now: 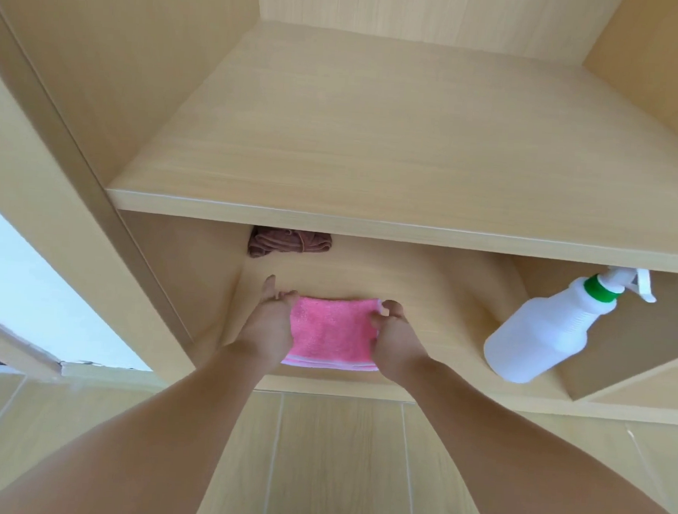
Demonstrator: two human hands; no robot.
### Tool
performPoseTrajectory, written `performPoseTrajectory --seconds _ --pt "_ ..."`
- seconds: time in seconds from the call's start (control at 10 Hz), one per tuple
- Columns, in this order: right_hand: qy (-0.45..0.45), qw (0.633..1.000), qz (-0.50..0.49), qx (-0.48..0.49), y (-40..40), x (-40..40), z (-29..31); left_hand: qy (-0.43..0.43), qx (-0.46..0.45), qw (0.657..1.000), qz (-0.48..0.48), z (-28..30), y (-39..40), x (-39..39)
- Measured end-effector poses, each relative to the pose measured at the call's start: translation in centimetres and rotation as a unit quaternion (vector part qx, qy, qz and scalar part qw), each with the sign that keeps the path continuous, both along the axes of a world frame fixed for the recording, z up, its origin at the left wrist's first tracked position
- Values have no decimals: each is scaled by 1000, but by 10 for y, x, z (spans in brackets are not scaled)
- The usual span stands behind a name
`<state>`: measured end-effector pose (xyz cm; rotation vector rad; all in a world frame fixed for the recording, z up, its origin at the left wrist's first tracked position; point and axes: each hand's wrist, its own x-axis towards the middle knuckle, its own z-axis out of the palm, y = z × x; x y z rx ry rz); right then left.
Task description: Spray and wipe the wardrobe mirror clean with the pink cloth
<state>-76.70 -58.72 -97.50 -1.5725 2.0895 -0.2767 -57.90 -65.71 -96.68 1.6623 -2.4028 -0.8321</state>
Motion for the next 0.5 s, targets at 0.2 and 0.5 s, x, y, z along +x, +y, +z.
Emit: performPoseTrajectory --seconds 0.2,0.5 --pt "153 972 120 132 11 8 -15 -156 -39 984 -80 -18 8 10" --pt "132 981 114 85 24 5 3 -159 -38 978 -127 1 26 17"
